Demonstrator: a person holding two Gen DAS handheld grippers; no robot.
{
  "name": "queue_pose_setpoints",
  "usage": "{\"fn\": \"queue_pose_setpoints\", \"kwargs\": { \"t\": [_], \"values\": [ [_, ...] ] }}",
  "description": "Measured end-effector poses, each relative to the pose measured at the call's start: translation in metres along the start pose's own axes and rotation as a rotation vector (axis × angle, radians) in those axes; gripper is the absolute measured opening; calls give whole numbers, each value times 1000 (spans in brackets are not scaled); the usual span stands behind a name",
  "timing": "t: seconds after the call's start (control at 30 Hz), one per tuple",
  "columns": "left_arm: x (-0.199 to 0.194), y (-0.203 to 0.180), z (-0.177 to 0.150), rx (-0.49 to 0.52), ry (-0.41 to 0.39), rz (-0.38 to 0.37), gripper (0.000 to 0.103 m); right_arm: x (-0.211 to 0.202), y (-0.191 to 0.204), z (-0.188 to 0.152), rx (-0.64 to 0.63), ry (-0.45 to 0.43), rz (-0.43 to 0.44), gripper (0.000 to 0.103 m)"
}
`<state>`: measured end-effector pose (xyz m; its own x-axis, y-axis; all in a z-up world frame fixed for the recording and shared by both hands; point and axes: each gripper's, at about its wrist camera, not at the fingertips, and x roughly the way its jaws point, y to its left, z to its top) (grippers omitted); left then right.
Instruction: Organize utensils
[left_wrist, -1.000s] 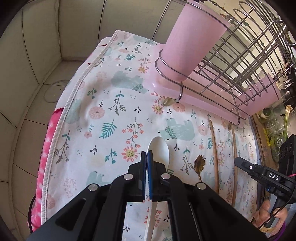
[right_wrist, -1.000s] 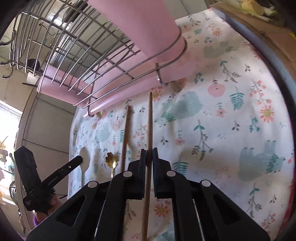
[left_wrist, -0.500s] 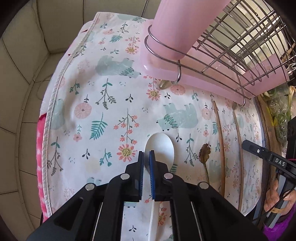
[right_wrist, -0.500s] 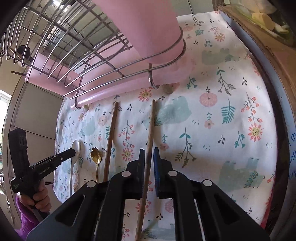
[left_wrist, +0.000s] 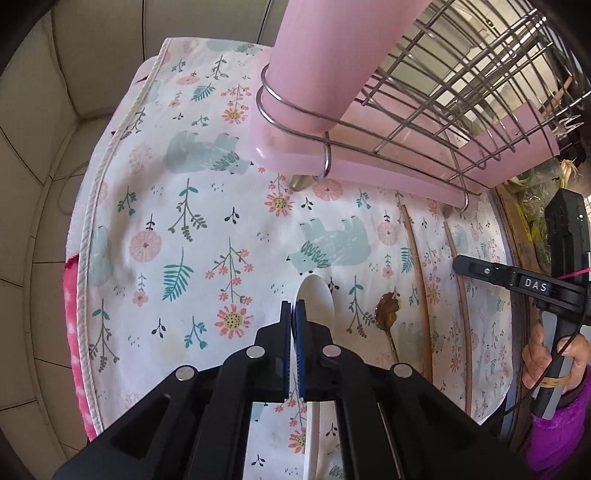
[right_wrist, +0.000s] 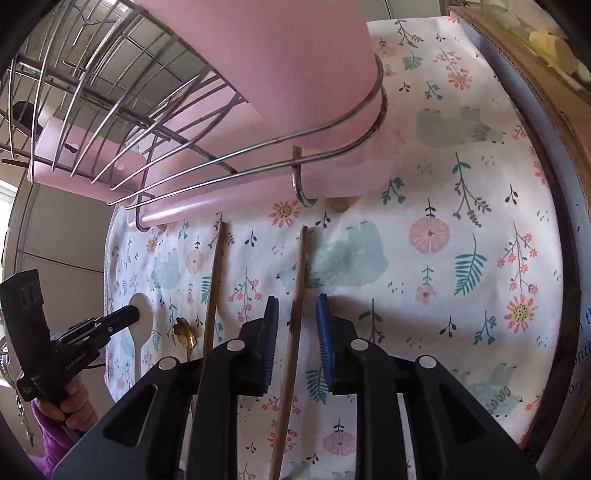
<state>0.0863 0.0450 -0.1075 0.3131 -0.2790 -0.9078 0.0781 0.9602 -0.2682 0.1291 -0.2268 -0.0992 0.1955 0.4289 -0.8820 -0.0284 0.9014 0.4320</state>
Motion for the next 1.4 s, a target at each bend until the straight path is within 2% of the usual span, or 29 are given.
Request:
{"fn": "queue_pose_setpoints", "kwargs": {
  "t": [0.07, 0.13, 0.23, 0.33, 0.47, 0.87, 1.1, 1.23, 1.4],
  "values": [
    [-9, -3, -2, 12, -33, -2, 2, 0, 2, -1, -16, -7, -11, 18],
    [-20, -7, -2, 23, -75, 2, 2, 0, 5, -3, -34, -21, -28, 7],
    [-39, -9, -3, 14, -145, -5, 2, -6, 5, -8, -30, -56, -11, 7],
    [-58, -10, -6, 7, -223, 6, 2, -25, 4, -16, -46, -131, 9, 7],
    [-82, -13, -10, 8, -326, 26, 2, -58, 10, -30, -82, -261, 35, 7],
    [-154, -35, -20, 23, -622, 19, 2, -158, 44, -62, -214, -646, 6, 6],
    [-195, -49, 1, -4, -803, -8, 2, -226, 56, -60, -248, -878, 22, 6],
    [-210, -54, 22, -26, -857, -20, 2, -258, 64, -52, -270, -941, 9, 6],
    [-214, -56, 40, -44, -882, -35, 2, -283, 68, -35, -272, -980, 0, 6]
  ]
}}
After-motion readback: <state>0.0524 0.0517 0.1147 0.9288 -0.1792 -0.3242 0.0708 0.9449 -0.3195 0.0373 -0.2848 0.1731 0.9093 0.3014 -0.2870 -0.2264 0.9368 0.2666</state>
